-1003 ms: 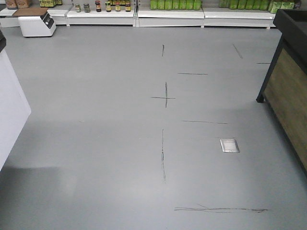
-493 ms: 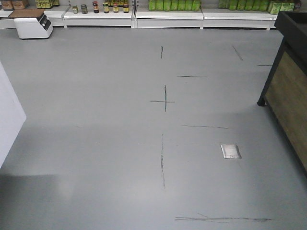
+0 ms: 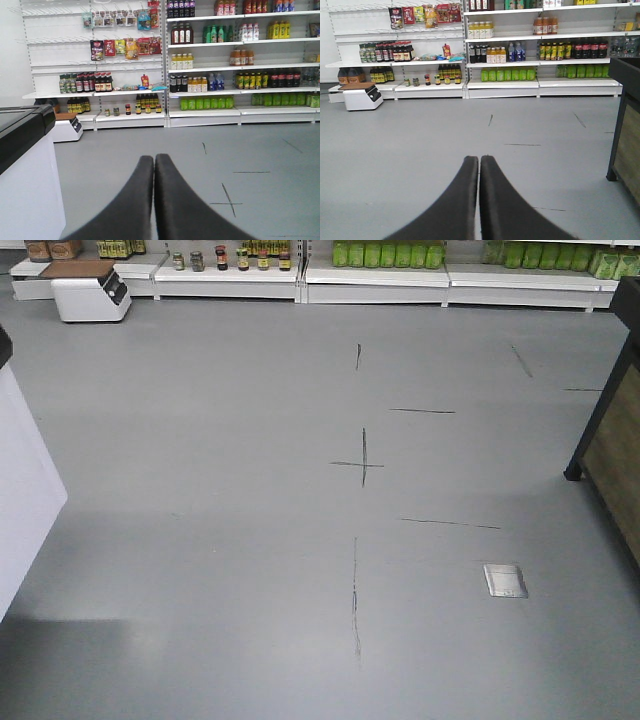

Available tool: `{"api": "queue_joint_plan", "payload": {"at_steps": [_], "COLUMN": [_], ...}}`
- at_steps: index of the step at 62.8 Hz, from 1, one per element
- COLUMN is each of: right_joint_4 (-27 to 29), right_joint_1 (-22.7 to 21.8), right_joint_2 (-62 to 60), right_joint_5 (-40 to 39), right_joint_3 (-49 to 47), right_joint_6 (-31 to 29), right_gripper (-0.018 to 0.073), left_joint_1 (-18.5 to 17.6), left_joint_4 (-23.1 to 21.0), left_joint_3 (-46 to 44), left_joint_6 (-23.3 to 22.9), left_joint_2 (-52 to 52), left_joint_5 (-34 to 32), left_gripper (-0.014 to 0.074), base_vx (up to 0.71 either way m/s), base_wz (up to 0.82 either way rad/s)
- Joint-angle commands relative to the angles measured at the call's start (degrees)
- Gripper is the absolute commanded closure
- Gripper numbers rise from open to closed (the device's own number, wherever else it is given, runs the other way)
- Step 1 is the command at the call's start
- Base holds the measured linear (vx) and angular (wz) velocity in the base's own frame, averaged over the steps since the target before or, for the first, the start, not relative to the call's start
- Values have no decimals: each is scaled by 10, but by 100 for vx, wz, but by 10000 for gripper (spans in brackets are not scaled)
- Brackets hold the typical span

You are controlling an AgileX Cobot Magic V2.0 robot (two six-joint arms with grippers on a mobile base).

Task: Pick three apples into basket with both arms
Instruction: 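Drive the base across the floor toward the fruit display tables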

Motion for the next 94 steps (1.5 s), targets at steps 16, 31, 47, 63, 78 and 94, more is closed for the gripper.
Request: {"api": "queue_joint_plan", "payload": {"at_steps": [16,31,47,63,78,94], "right_joint_4": [-7,-7,-7,-7,-7,-7], "right_joint_1": [-3,-3,-3,-3,-3,-3], "right_joint_2": [-6,-6,-6,-6,-6,-6], "right_joint_5": [-42,-42,-42,-42,-42,-42], "right_joint_3": [8,8,8,8,8,8], "right_joint_6": [0,0,0,0,0,0], "right_gripper": [564,564,564,564,564,564], "left_joint_1": [0,0,0,0,0,0], "left_joint_4": [-6,-6,-6,-6,-6,-6], "left_joint_3": [14,14,14,14,14,14], "left_joint_6": [-1,-1,-1,-1,-1,-1], "left_joint_2": [-8,-8,-8,-8,-8,-8], "left_joint_5": [-38,-38,-38,-38,-38,-38], "left_gripper": [603,603,603,603,603,603], "base_vx": [19,21,23,24,24,22], "base_wz": [-1,-2,-7,-16,-26,-34]}}
